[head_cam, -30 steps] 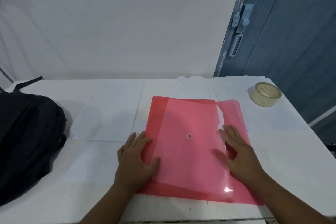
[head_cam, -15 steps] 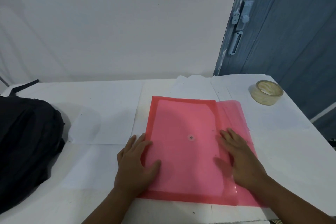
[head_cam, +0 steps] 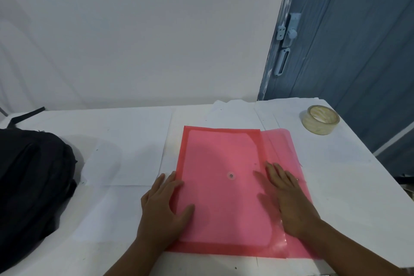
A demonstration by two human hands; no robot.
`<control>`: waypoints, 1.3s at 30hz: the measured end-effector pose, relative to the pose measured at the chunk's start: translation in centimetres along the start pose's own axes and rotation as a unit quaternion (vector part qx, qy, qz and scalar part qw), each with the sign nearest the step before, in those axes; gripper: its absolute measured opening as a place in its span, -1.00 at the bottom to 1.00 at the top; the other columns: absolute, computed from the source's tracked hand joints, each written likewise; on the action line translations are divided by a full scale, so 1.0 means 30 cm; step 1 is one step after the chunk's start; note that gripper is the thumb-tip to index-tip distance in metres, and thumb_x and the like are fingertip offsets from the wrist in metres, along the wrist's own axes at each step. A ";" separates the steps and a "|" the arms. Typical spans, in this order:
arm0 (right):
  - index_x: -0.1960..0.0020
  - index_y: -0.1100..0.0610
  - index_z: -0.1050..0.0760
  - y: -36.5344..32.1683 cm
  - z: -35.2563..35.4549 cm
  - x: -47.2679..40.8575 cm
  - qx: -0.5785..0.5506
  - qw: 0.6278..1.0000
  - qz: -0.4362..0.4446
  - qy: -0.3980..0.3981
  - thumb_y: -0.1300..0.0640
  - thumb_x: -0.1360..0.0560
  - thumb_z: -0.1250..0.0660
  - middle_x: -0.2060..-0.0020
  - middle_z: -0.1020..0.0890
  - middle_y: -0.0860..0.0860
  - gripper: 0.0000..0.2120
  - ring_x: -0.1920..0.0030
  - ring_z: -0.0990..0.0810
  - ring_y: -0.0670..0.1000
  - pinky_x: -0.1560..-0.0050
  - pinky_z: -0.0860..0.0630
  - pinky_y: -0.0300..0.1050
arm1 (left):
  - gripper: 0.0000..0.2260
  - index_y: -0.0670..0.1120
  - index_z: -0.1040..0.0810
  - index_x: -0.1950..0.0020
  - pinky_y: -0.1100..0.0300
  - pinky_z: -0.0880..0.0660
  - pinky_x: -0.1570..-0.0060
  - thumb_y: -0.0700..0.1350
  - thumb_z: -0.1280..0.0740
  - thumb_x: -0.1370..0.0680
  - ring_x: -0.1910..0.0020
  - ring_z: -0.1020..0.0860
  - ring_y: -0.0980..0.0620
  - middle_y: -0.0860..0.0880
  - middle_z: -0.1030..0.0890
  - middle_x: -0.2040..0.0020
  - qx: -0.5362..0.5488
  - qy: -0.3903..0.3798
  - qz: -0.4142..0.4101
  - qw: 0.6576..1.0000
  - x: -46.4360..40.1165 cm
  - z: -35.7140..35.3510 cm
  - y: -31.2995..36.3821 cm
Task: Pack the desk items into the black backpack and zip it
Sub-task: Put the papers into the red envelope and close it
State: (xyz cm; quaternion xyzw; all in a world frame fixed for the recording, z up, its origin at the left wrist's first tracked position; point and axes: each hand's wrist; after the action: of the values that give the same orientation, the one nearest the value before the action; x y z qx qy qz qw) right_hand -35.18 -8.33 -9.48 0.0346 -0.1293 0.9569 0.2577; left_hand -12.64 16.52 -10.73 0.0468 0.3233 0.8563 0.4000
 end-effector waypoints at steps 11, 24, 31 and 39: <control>-0.57 -0.20 0.15 0.027 -0.026 -0.001 -0.050 0.998 0.018 0.036 -0.39 -0.56 0.14 -0.52 0.27 -0.26 -0.35 -0.53 0.39 -0.20 -0.49 0.42 -0.24 | -0.40 0.08 -0.54 -0.33 -0.01 -0.13 -0.45 0.30 -0.34 -0.35 -0.56 -0.22 0.03 0.14 -0.40 -0.48 0.001 0.012 -0.004 1.000 0.000 -0.003 -0.004; -0.38 -0.07 -0.50 0.011 -0.040 0.012 -0.126 0.973 0.011 0.193 -0.52 -0.46 -0.10 -0.48 -0.35 -0.07 -0.28 -0.56 -0.22 0.04 -0.59 0.01 0.16 | -0.36 -0.01 -0.56 -0.34 -0.19 -0.31 -0.44 0.29 -0.31 -0.35 -0.53 -0.31 -0.07 0.05 -0.51 -0.42 -0.003 0.017 0.007 1.000 -0.009 -0.001 0.001; -0.28 -0.09 -0.60 0.004 -0.042 0.038 -0.120 0.966 0.071 0.219 -0.47 -0.51 -0.08 -0.33 -0.52 -0.11 -0.38 -0.41 -0.30 -0.12 -0.40 -0.29 0.06 | -0.40 -0.02 -0.60 -0.27 -0.21 -0.34 -0.41 0.30 -0.29 -0.36 -0.50 -0.36 -0.09 0.03 -0.53 -0.41 -0.007 0.020 0.002 1.000 0.005 0.007 0.005; -0.19 -0.20 -0.63 0.005 -0.046 0.035 -0.119 0.973 0.057 0.189 -0.50 -0.49 -0.06 -0.37 -0.51 -0.07 -0.43 -0.44 -0.38 0.09 -0.43 -0.33 0.11 | -0.41 -0.03 -0.62 -0.24 -0.25 -0.37 -0.39 0.29 -0.31 -0.35 -0.48 -0.39 -0.12 -0.01 -0.56 -0.38 -0.010 0.020 0.003 1.000 0.002 0.004 0.003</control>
State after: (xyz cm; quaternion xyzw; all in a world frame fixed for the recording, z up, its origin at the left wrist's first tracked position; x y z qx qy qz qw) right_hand -36.16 -7.59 -10.71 -0.1851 -0.1929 0.9371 0.2243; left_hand -12.69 16.57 -10.59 0.0260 0.3224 0.8615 0.3914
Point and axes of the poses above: each hand's wrist, its own x-axis away from the middle knuckle, its own z-axis out of the back of the hand, y = z × x
